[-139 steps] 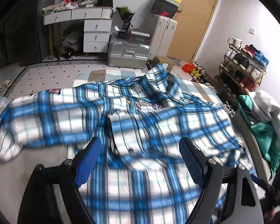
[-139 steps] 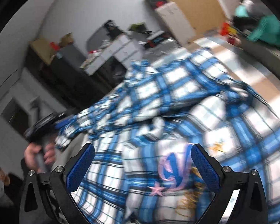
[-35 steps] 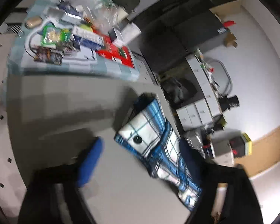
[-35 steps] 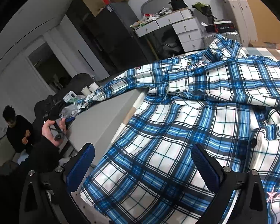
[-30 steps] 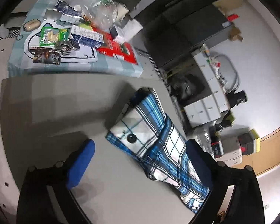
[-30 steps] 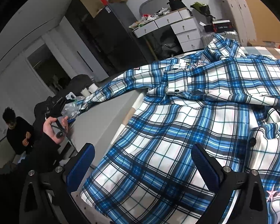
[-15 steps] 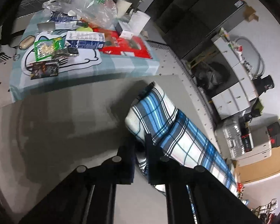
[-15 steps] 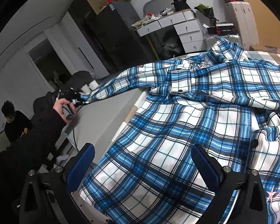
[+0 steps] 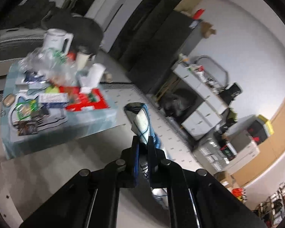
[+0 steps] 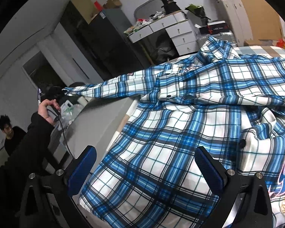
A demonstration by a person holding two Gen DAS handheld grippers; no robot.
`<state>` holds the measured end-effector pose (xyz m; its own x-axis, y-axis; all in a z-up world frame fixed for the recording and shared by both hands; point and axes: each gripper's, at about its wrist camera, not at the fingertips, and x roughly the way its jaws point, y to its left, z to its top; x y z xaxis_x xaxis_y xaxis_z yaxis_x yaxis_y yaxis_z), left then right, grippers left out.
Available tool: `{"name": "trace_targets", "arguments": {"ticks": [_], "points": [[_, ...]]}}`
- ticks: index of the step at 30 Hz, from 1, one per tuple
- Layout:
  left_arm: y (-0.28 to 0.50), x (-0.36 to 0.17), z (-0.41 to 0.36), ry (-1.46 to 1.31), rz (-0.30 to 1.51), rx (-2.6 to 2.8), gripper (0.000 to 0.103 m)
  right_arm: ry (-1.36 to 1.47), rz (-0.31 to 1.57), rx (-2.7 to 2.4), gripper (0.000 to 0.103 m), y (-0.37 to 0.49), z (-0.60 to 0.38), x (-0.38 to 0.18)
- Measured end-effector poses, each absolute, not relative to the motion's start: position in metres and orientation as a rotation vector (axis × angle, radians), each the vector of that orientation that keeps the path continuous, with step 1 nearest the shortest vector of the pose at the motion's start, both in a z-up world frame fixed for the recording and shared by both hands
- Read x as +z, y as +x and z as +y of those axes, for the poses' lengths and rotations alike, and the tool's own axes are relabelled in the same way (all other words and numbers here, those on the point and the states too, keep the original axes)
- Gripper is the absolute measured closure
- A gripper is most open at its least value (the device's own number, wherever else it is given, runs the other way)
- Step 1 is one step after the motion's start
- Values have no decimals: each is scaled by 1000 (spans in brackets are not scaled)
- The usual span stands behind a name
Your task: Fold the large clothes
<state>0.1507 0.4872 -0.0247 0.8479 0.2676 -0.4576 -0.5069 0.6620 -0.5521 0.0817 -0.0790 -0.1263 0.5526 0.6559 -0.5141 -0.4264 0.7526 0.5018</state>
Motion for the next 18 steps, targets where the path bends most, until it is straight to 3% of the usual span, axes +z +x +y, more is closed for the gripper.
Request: {"name": "trace_targets", "arguments": {"ticks": [5,11,18], "points": [[162,21,451,-659,307,345,101,352,727,638,0,79,-92,-124],[180,97,352,-545,280,110,101,397,689,594,0,76,-119,-116],[197,152,172,-349,327,-248,101,444,598,539,0,100,-164,-83]]}}
